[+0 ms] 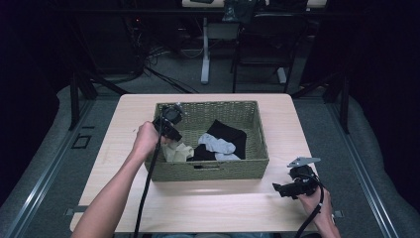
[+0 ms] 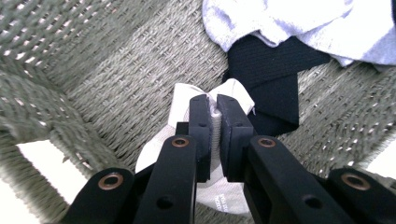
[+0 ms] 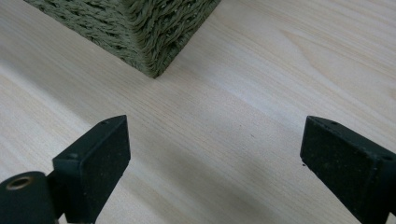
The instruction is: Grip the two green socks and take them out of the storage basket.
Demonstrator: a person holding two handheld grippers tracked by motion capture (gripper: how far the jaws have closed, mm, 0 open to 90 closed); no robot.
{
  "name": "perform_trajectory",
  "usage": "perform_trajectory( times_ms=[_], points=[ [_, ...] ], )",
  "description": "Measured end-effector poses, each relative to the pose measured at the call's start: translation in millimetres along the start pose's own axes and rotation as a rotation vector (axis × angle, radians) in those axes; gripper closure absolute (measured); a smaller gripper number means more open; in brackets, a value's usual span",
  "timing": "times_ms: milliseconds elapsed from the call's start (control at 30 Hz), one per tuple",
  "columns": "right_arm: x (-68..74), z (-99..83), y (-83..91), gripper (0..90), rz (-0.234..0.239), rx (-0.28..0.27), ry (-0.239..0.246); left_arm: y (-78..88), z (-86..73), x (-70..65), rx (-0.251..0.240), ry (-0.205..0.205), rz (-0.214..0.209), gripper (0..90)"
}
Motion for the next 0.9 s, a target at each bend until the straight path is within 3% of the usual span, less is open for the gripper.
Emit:
perform_trajectory(
  times_ms=[500, 767, 900],
  points=[
    [-0.1, 0.3, 0.4, 7.6, -0.001, -0.002, -0.001, 40.9, 16.1, 4.4, 0.005, -0.047, 0.021, 84.6],
    [-0.3, 0.0, 0.4, 7.6, -0.002, 0.003, 0.003, 64.4, 29.0, 5.8, 0.03, -0.075, 0.011, 84.1],
    [-0.4, -0.2, 0.5, 7.6, -0.002, 0.005, 0.001, 73.2, 35.6, 4.7, 0.047, -0.098, 0.028, 83.9]
  ],
)
Point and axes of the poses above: each handheld gripper's, and its own axes: y roughly backward along the jaws, z roughly out of its top, x roughly to its left, the point moved 7 cm from there along -y, roughly forward along the jaws, and after that the axes turned 5 degrees about -y, right-handed, at the moved point
